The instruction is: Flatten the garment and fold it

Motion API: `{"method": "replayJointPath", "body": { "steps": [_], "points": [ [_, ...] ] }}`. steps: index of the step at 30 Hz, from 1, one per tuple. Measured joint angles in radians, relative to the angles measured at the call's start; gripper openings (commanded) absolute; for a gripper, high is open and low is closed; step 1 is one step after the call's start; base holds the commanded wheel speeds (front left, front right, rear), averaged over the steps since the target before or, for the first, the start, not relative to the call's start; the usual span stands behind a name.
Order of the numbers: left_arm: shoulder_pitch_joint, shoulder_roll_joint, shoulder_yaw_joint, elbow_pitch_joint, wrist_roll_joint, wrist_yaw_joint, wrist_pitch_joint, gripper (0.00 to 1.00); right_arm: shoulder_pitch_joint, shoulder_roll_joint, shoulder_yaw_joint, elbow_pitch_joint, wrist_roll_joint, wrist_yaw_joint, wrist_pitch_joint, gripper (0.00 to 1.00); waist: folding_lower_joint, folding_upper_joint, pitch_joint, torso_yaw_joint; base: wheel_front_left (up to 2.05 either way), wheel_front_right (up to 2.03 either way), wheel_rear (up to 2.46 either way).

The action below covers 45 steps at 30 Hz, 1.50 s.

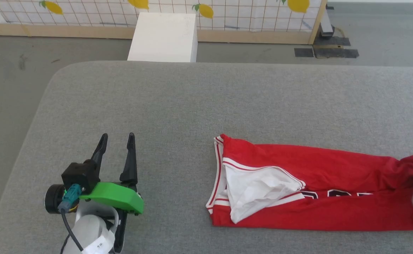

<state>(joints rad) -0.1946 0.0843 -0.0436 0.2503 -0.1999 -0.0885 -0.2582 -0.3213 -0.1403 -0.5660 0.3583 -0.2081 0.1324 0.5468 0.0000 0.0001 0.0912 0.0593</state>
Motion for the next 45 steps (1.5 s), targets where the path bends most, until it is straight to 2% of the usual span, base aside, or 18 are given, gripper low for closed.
{"method": "replayJointPath", "body": {
  "steps": [3, 9, 12, 14, 17, 20, 23, 31, 32, 33, 34, 38, 42, 45],
  "points": [
    [0.001, -0.002, 0.001, 0.002, 0.004, -0.003, 0.000, 1.00, 0.047, 0.017, 0.123, -0.102, 0.070, 0.000, 0.088, 0.00, 0.0000, 0.0000, -0.012, 0.002, 0.00, 0.00, 0.00],
    [0.010, -0.006, 0.006, 0.002, 0.021, -0.008, 0.000, 1.00, 0.171, 0.039, 0.405, -0.470, 0.241, 0.000, 0.304, 0.00, 0.0000, 0.0000, -0.032, -0.001, 0.00, 0.00, 0.00],
    [0.010, -0.008, 0.005, 0.000, 0.026, -0.009, 0.000, 1.00, 0.188, 0.040, 0.541, -0.595, 0.281, 0.000, 0.359, 0.00, 0.0000, 0.0000, -0.028, -0.002, 0.00, 0.00, 0.00],
    [0.009, -0.011, 0.005, 0.000, 0.026, -0.009, 0.000, 1.00, 0.186, 0.047, 0.616, -0.628, 0.300, 0.000, 0.368, 0.00, 0.0000, 0.0000, -0.020, -0.001, 0.00, 0.00, 0.00],
    [0.004, -0.014, 0.000, -0.003, 0.029, -0.012, 0.000, 1.00, 0.156, 0.064, 0.713, -0.604, 0.319, 0.000, 0.358, 0.00, 0.0000, 0.0000, -0.006, 0.004, 0.00, 0.00, 0.00],
    [-0.007, -0.017, -0.005, -0.006, 0.029, -0.016, 0.000, 1.00, 0.100, 0.079, 0.783, -0.516, 0.339, 0.000, 0.322, 0.00, 0.0000, 0.0000, 0.007, 0.015, 0.00, 0.00, 0.00],
    [-0.015, -0.018, -0.008, -0.008, 0.029, -0.017, 0.000, 1.00, 0.039, 0.087, 0.845, -0.390, 0.352, 0.000, 0.265, 0.00, 0.0000, 0.0000, 0.023, 0.029, 0.00, 0.00, 0.00],
    [-0.035, -0.023, -0.015, -0.006, 0.029, -0.022, 0.000, 1.00, -0.077, 0.088, 0.955, -0.083, 0.496, 0.000, 0.137, 0.00, 0.0001, 0.0000, 0.060, 0.067, 0.00, 0.00, 0.00],
    [-0.035, -0.023, -0.015, -0.005, 0.029, -0.022, 0.000, 1.00, -0.088, 0.087, 0.972, -0.054, 0.513, 0.000, 0.124, 0.17, 0.0001, 0.0000, 0.064, 0.070, 0.00, 0.00, 0.00],
    [-0.035, -0.024, -0.016, -0.004, 0.029, -0.022, 0.000, 1.00, -0.095, 0.087, 0.983, -0.036, 0.526, 0.000, 0.118, 0.43, 0.0001, 0.0000, 0.066, 0.073, 0.00, 0.00, 0.00],
    [-0.035, -0.024, -0.016, -0.002, 0.029, -0.024, 0.000, 1.00, -0.100, 0.087, 0.998, -0.022, 0.554, 0.000, 0.104, 1.00, 0.0001, 0.0000, 0.067, 0.075, 0.00, 0.00, 0.00],
    [-0.035, -0.025, -0.015, 0.003, 0.029, -0.025, 0.000, 1.00, -0.111, 0.089, 1.011, -0.027, 0.672, 0.000, 0.007, 1.00, 0.0001, 0.0000, 0.059, 0.071, 0.00, 0.00, 0.00],
    [-0.032, -0.026, -0.009, 0.004, 0.029, -0.025, 0.000, 1.00, -0.110, 0.089, 0.973, -0.123, 0.793, 0.000, -0.196, 1.00, 0.0001, 0.0000, 0.036, 0.057, 0.00, 0.00, 0.00],
    [-0.024, -0.027, -0.003, 0.000, 0.029, -0.025, 0.000, 1.00, -0.104, 0.093, 0.896, -0.212, 0.805, 0.000, -0.374, 1.00, 0.0001, 0.0000, 0.021, 0.040, 0.00, 0.00, 0.00]
  ]
}}
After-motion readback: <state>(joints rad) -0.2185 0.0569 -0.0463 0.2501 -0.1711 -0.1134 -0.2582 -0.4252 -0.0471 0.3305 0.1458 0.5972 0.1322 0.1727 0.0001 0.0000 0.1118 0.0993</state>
